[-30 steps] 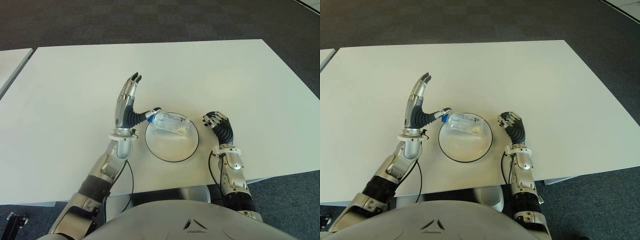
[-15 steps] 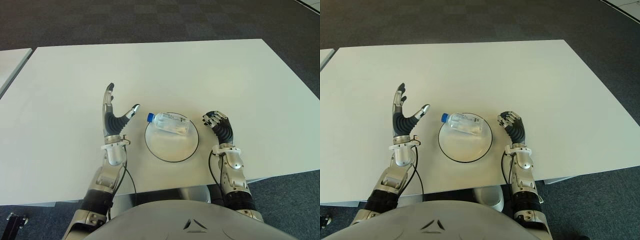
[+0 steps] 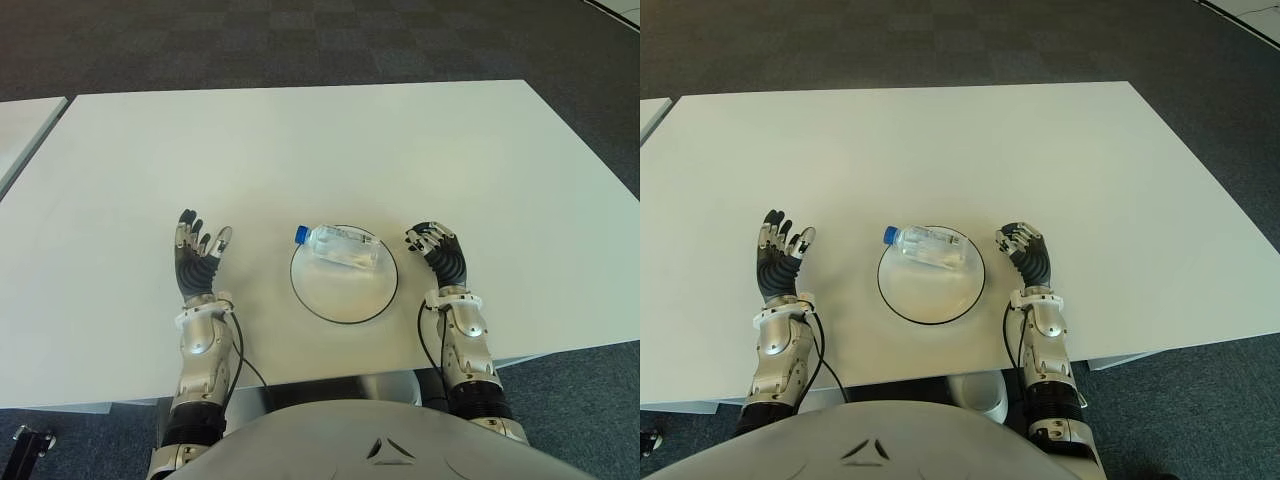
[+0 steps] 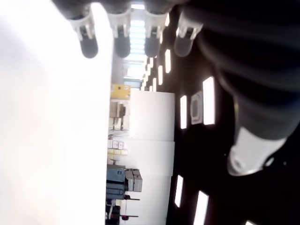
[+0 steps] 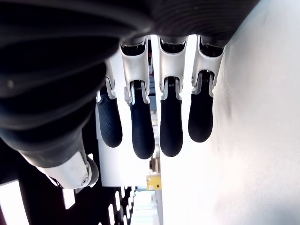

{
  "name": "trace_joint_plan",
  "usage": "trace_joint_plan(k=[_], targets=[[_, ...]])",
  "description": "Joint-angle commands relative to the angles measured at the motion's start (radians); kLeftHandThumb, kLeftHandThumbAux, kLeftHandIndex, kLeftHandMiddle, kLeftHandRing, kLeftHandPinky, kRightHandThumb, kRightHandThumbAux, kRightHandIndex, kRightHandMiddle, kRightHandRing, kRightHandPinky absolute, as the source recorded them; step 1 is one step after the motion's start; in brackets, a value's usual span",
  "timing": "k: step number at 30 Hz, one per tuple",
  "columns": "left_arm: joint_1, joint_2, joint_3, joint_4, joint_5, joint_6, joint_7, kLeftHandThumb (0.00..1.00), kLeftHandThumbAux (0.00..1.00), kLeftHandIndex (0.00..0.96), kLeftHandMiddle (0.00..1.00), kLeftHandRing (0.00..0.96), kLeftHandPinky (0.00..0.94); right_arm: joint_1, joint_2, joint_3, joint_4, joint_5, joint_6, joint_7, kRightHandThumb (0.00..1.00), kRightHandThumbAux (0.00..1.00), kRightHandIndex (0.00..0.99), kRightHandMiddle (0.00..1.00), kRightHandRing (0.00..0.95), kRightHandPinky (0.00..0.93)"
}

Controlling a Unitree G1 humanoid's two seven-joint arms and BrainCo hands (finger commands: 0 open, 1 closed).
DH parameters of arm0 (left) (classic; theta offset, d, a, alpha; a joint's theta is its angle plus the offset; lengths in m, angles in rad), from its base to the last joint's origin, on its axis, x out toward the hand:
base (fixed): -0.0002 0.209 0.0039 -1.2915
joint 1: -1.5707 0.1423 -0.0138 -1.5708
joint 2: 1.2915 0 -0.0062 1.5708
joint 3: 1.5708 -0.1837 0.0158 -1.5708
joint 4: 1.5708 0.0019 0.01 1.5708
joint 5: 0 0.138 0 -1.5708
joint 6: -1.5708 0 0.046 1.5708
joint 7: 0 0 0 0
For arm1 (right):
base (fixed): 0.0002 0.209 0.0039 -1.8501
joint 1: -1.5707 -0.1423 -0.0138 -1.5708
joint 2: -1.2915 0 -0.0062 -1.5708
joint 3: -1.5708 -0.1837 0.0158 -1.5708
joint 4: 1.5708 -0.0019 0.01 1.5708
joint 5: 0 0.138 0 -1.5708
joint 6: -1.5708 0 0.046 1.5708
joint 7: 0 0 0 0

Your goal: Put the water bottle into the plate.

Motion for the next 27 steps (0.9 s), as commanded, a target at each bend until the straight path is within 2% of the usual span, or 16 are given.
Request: trace_joint_plan(k=[1, 8, 14, 27], targets=[[0.014, -0.021, 0.02, 0.006, -0.054, -0.001, -0.091, 0.267, 0.774, 0.125, 0.015, 0.003, 0.101, 0.021, 0.0, -0.006, 0.032, 0.008, 0.045, 0.007, 0.712, 0.725, 0.429, 0.495, 0.486, 0.498], [0.041, -0.017, 0.033, 0.006, -0.04, 0.017, -0.153, 0.261, 0.85, 0.223, 0.172, 0.145, 0.231, 0.015, -0.002, -0.007, 0.038, 0.004, 0.051, 0.007, 0.712, 0.726, 0.428, 0.494, 0.483, 0.493], [0.04, -0.015, 0.045, 0.029, 0.029, 0.025, -0.125, 0.229, 0.883, 0.297, 0.29, 0.261, 0.304, 0.009, -0.002, -0.003, 0.041, 0.002, 0.061, 0.009, 0.712, 0.726, 0.428, 0.494, 0.48, 0.486], [0.019, -0.034, 0.067, 0.052, 0.099, 0.037, -0.09, 0.194, 0.933, 0.341, 0.384, 0.348, 0.361, 0.003, -0.002, 0.002, 0.047, 0.01, 0.05, 0.041, 0.711, 0.725, 0.429, 0.498, 0.486, 0.505]])
